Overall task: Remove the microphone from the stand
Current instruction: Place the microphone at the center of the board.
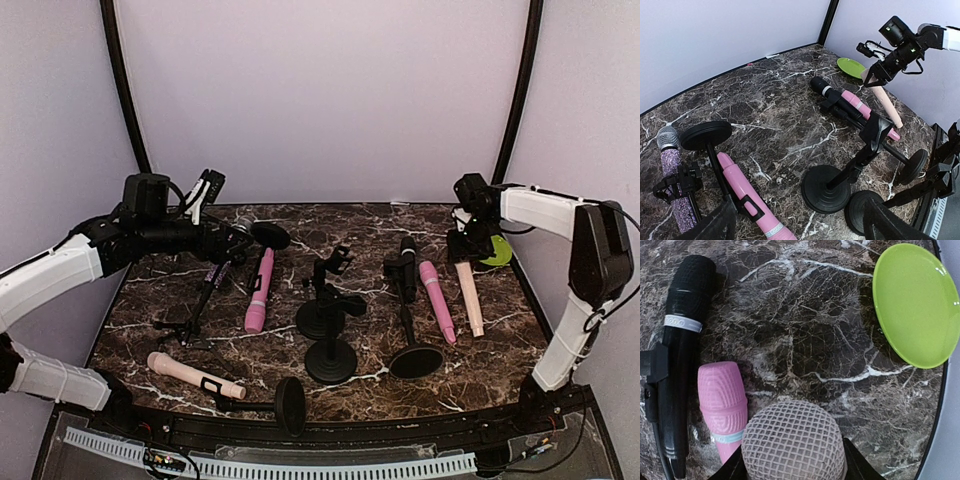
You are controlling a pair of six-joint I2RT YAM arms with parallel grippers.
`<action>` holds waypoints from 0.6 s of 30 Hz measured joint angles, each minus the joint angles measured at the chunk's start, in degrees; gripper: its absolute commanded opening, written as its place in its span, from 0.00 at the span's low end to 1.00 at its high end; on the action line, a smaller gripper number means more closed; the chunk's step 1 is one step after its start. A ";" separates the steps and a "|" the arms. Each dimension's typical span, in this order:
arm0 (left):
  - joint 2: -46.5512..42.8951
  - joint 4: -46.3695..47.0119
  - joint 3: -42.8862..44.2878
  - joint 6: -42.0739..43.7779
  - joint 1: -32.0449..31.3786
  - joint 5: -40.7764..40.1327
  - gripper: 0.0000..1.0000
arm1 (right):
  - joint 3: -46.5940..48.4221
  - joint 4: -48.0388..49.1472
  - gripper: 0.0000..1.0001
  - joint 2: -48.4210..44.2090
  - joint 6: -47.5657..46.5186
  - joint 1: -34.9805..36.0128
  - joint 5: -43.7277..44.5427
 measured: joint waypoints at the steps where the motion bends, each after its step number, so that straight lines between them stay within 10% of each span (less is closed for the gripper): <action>1: -0.09 0.00 0.00 0.00 0.00 -0.02 0.90 | 0.33 0.48 0.25 1.18 -0.02 -0.63 -1.01; 18: -0.11 -0.68 0.00 0.92 0.00 -2.40 0.90 | -1.09 15.17 0.44 10.84 3.15 -4.98 -14.01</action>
